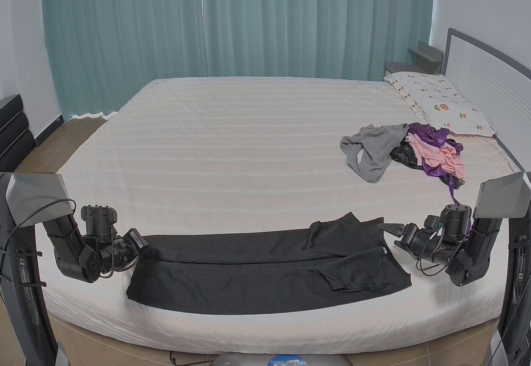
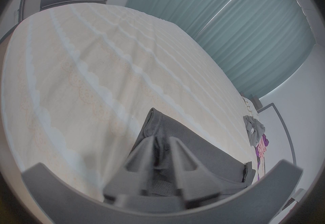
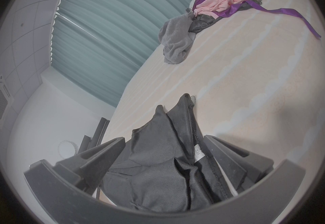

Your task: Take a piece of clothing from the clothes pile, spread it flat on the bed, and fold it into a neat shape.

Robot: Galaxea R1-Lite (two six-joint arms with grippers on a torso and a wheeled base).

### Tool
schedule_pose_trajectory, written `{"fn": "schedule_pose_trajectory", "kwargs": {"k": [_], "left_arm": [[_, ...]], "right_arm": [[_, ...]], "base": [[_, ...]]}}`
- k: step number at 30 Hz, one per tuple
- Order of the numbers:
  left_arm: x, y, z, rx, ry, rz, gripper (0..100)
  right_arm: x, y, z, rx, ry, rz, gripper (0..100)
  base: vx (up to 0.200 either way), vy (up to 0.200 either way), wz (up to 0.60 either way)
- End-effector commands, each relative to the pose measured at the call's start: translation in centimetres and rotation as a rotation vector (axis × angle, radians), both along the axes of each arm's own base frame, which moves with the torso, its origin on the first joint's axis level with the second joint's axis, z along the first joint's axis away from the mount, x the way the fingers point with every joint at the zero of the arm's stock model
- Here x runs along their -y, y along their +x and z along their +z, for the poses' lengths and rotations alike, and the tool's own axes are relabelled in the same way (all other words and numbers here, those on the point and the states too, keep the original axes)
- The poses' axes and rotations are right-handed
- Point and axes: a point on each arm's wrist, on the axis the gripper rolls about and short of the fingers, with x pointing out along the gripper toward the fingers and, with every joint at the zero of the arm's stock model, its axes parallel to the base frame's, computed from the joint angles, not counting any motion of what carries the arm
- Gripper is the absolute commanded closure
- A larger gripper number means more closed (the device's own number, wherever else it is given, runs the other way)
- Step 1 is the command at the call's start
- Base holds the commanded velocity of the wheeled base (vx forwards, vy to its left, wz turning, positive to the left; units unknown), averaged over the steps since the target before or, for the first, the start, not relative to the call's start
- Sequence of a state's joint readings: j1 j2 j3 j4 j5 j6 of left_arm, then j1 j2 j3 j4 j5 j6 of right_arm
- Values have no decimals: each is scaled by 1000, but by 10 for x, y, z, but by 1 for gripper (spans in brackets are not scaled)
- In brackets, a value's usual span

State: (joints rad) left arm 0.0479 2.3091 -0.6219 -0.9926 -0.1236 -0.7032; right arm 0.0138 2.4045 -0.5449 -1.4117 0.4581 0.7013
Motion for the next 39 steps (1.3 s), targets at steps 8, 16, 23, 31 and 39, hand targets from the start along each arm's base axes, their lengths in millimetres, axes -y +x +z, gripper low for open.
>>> {"fn": "schedule_pose_trajectory", "kwargs": {"k": [8, 16, 23, 31, 39], "left_arm": [[-1, 5, 6, 71, 50, 64, 100], [0, 4, 6, 66, 48, 61, 100], [3, 3, 6, 65, 48, 51, 100], [3, 3, 5, 63, 48, 51, 100], [3, 3, 5, 62, 49, 50, 100]], "right_arm": [[-24, 19, 6, -62, -38, -8, 0], [-33, 14, 16, -98, -43, 19, 0], [-34, 16, 10, -134, -61, 4, 0], [-33, 16, 3, -169, -84, -21, 0], [-33, 25, -7, -184, -90, -21, 0]], "base": [[0, 0, 0], [0, 0, 0], [0, 0, 0], [0, 0, 0], [0, 0, 0]]}}
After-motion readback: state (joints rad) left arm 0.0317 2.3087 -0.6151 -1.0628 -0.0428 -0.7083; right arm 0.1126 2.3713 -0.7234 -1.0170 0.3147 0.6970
